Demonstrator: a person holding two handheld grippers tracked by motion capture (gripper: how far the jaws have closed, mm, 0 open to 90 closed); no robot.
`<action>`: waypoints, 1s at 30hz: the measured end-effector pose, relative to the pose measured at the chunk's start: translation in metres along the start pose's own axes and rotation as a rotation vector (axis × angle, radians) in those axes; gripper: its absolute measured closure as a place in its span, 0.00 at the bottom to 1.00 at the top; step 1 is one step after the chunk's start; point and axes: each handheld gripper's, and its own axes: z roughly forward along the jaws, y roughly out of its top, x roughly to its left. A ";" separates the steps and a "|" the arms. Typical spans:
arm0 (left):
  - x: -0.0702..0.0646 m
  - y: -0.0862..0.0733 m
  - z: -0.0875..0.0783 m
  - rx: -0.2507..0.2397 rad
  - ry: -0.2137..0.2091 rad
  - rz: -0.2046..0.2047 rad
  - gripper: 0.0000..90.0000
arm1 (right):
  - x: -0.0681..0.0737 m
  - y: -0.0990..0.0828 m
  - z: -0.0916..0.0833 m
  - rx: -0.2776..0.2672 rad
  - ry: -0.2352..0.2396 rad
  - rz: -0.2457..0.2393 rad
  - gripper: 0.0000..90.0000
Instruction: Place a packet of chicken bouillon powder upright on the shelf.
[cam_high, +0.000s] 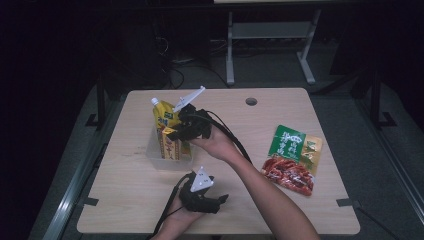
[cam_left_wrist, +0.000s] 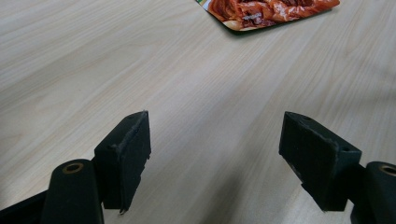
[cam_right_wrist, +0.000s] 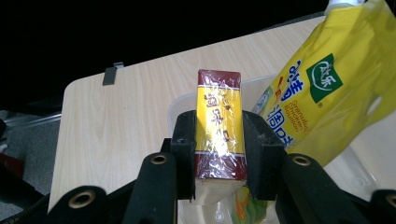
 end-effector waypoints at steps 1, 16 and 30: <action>0.000 0.000 0.000 0.001 -0.001 -0.001 0.27 | 0.000 0.000 0.000 0.002 -0.001 -0.003 0.76; -0.001 0.000 0.001 -0.014 -0.005 -0.022 0.27 | 0.003 -0.012 0.027 0.092 -0.011 -0.044 0.75; -0.002 0.000 0.002 -0.020 -0.010 -0.029 0.27 | 0.004 -0.023 0.040 0.123 0.022 -0.015 0.70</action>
